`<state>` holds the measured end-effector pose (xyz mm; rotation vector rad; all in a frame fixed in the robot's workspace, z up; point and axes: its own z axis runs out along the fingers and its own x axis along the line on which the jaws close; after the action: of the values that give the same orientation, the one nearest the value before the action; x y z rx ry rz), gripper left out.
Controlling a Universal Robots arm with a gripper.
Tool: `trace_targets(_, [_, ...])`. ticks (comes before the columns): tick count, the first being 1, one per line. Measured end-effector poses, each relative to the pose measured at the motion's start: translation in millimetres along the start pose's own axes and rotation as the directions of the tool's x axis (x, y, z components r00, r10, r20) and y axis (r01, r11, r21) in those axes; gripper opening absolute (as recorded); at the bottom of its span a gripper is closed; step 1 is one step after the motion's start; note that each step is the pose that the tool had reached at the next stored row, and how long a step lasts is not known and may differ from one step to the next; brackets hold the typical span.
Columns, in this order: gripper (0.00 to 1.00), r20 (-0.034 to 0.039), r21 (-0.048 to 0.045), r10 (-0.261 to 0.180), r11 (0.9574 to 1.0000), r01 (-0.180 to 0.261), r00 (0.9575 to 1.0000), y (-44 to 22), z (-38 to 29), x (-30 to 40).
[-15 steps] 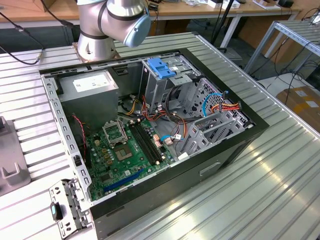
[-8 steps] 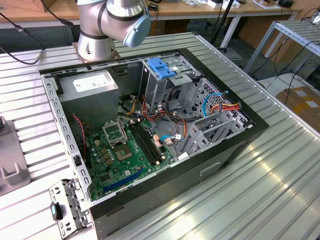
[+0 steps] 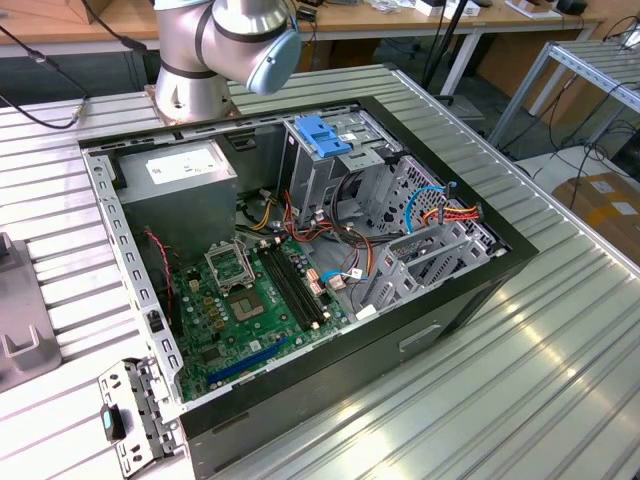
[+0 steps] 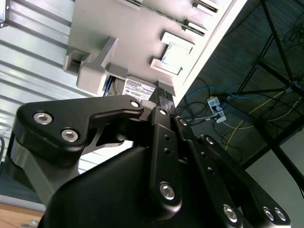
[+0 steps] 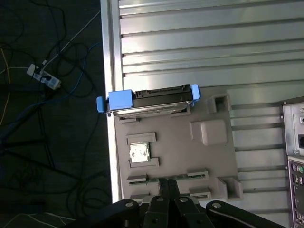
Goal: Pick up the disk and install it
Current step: 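Reach for the disk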
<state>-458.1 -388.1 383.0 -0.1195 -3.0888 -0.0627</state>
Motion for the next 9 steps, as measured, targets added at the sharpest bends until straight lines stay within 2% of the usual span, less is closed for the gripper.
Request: trace_targets(9, [0.1,0.0,0.0,0.0,1.0,0.0,1.0,-0.4,0.7,5.2])
